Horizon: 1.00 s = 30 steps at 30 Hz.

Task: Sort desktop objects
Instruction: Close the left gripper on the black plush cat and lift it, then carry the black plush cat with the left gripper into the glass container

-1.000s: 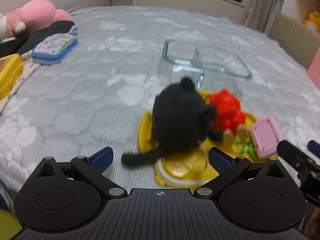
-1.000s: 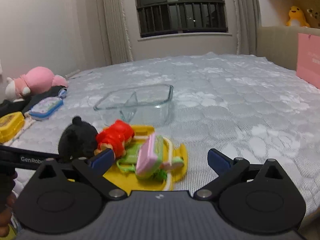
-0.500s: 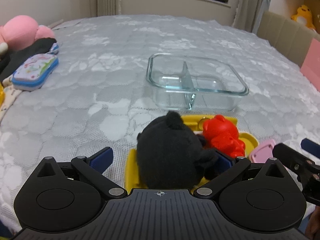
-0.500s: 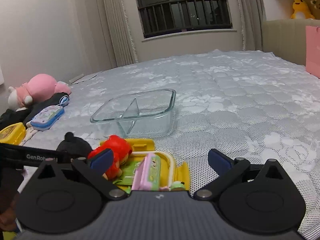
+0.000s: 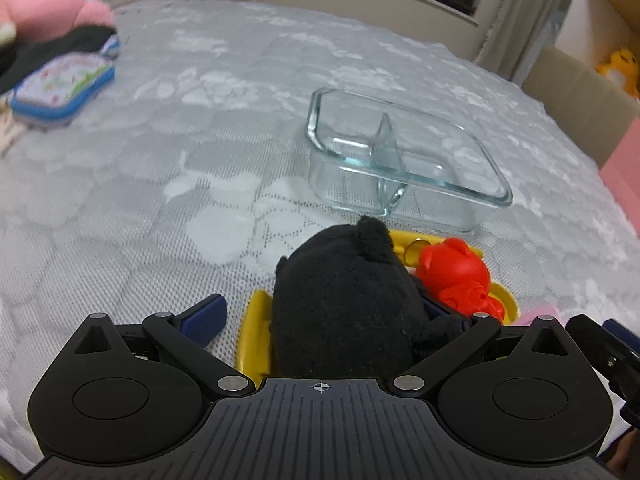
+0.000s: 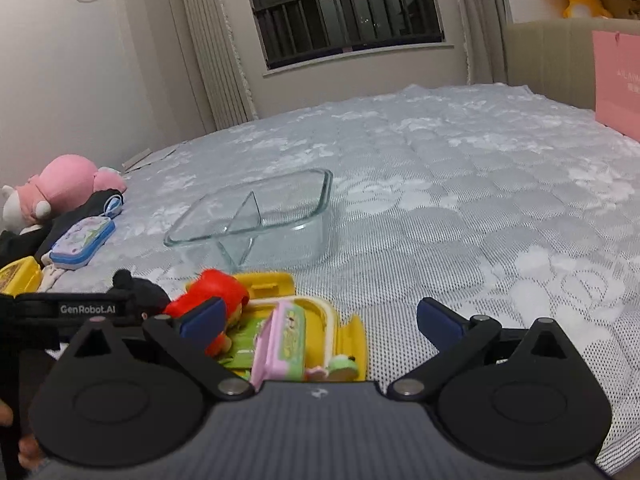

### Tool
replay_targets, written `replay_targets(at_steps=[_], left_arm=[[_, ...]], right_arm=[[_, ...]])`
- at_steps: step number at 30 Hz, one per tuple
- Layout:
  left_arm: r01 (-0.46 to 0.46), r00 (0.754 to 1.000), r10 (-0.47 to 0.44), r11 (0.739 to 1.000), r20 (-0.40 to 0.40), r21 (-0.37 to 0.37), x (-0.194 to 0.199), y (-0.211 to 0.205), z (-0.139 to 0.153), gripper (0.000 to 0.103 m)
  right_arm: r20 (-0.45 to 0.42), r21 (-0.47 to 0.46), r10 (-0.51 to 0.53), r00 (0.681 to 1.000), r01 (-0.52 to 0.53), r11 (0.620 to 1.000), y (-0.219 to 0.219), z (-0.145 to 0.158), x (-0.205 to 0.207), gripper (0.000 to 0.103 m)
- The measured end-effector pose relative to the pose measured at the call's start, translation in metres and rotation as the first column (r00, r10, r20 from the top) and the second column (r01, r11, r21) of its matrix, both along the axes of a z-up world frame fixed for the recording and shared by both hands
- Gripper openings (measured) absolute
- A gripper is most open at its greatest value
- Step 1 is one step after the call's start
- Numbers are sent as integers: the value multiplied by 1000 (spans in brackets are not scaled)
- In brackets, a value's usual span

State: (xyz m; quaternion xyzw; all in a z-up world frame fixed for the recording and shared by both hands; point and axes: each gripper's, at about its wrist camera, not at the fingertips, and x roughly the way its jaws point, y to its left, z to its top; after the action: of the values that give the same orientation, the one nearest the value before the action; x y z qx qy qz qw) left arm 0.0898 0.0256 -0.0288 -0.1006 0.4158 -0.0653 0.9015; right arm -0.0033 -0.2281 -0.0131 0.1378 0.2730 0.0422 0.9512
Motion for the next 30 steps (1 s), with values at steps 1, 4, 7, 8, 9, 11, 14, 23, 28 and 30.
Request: replay_targets(at_steps=[1,4,7,8,9,11,14,23,28,30], left_arm=[[-6,1000,6,1000,2,-8,-1,2,1,103],[3,1000,-3,1000,19,-14,-5,4,6,88],[43,998,-42,999,46,-14,-10,0,13,72],[47,998,-46,999,46,-7,-11,-2,14,72],[48,998,-48,999,49,3,-11,-4,14,72],[45,998,-45,999,49,4,-12,-5,15,72],[46,998,-44,998,43,-32,-11,-1,18,72],[48,995,-42,997,92,-58,-10,7,43,72],[48,988,-44,999,148,-25,-3,7,67,72],[37,983,-35,999,180,-9,2,9,79,72]], right_arm=[[4,7,3,1000,-3,1000,0,1,0,102],[6,23,10,1000,-11,1000,-1,2,1,102],[4,37,8,1000,-8,999,-3,2,0,102],[1,47,2,1000,-2,999,-5,1,-1,102],[-3,58,-4,1000,4,998,-6,1,-1,102],[-4,83,-10,1000,10,997,-10,1,-2,103],[-9,103,-17,1000,18,995,-14,1,-4,103],[-15,118,-15,1000,17,993,-17,1,-5,103],[-21,141,-20,1000,23,990,-21,-1,-5,103],[-25,154,-18,1000,22,988,-23,-2,-5,103]])
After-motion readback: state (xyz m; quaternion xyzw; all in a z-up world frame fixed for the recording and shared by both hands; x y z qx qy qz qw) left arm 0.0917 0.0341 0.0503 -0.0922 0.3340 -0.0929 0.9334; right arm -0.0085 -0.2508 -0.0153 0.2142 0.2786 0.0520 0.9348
